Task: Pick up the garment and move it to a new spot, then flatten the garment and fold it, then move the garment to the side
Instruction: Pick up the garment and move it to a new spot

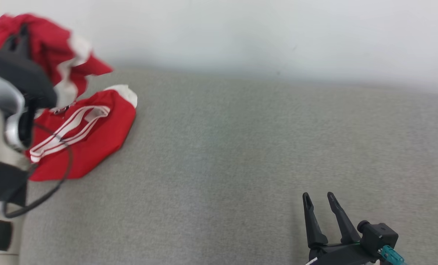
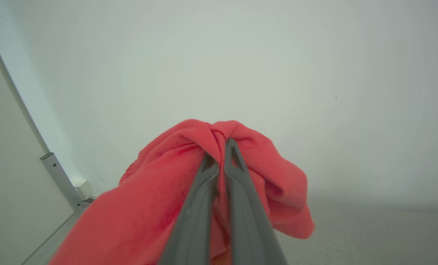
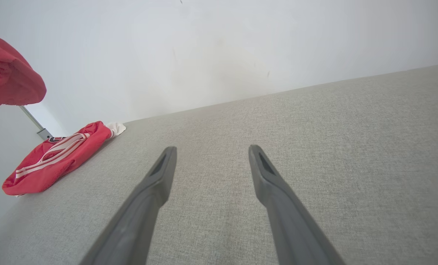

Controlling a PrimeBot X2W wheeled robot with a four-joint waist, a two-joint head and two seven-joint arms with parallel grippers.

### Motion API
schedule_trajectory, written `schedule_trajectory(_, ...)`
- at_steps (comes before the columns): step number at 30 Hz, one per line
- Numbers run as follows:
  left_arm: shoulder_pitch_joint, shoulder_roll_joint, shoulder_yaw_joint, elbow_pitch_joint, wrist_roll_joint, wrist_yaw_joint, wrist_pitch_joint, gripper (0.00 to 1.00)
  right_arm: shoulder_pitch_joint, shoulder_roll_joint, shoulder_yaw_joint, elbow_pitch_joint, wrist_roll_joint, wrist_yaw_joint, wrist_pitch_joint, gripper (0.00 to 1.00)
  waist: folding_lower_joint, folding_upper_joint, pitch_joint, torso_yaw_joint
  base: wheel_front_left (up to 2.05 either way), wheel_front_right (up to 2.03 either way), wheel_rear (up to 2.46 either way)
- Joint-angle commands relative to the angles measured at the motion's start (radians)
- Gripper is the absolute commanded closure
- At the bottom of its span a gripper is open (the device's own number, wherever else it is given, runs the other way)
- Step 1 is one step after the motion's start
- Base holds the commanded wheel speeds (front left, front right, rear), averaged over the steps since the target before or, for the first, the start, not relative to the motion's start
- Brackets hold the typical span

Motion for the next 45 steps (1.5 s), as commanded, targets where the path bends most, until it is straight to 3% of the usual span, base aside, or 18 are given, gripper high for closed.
schedule_trajectory(1, -0.003, -0.019, -0.013, -0.041, -0.003, -0.006, 0.008, 1.0, 0.016, 0.002, 0.002, 0.001, 0.001, -0.002, -0.001, 0.0, 0.0002, 0.0001, -0.056, -0.051, 0.0, 0.0, 0.0)
schedule_trajectory(8, 0.053, -0.113, -0.082, -0.245, -0.041, -0.022, 0.043, 1.0, 0.012, 0.002, -0.007, -0.005, -0.017, -0.002, -0.001, 0.0, 0.0002, 0.0001, -0.05, -0.175, 0.0, 0.0, 0.0)
schedule_trajectory(14, 0.14, -0.167, -0.143, -0.324, -0.023, -0.001, 0.043, 1.0, -0.006, 0.001, -0.02, -0.016, -0.024, -0.002, -0.001, 0.0, 0.0002, 0.0001, -0.011, -0.296, 0.0, 0.0, 0.0)
schedule_trajectory(21, 0.252, -0.246, -0.216, -0.223, -0.019, 0.014, 0.009, 1.0, -0.021, 0.002, -0.03, -0.024, -0.017, -0.002, -0.001, 0.0, 0.0002, 0.0001, 0.032, -0.388, 0.0, 0.0, 0.0)
schedule_trajectory(30, 0.293, -0.301, -0.299, -0.023, -0.037, 0.005, -0.075, 1.0, -0.037, 0.002, -0.002, -0.03, 0.003, -0.002, -0.001, 0.0, 0.0002, 0.0001, 0.061, -0.435, 0.0, 0.0, 0.0)
schedule_trajectory(31, 0.292, -0.303, -0.308, -0.003, -0.035, 0.008, -0.096, 0.54, -0.036, 0.002, -0.001, -0.03, 0.005, -0.002, -0.001, 0.0, 0.0002, 0.0001, 0.064, -0.435, 0.0, 0.0, 0.0)
schedule_trajectory(32, 0.293, -0.304, -0.315, 0.022, -0.037, 0.018, -0.105, 0.0, -0.036, 0.002, 0.0, -0.029, 0.008, -0.002, -0.001, 0.0, 0.0002, 0.0001, 0.065, -0.435, 0.0, 0.0, 0.0)
schedule_trajectory(37, 0.322, -0.311, -0.345, 0.083, -0.111, 0.006, -0.139, 0.0, -0.025, 0.002, -0.018, -0.024, 0.004, -0.002, -0.001, 0.0, 0.0002, 0.0001, 0.059, -0.406, 0.0, 0.0, 0.0)
schedule_trajectory(41, 0.367, -0.311, -0.379, 0.049, -0.199, 0.008, -0.181, 0.0, -0.022, 0.002, -0.027, -0.025, 0.0, -0.002, 0.0, 0.0, 0.0002, 0.0001, 0.044, -0.365, 0.0, 0.0, 0.0)
schedule_trajectory(45, 0.43, -0.311, -0.389, -0.023, -0.213, 0.035, -0.276, 0.0, -0.008, 0.001, -0.043, -0.025, -0.008, -0.002, -0.001, 0.0, 0.0002, 0.0001, 0.029, -0.31, 0.0, 0.0, 0.0)
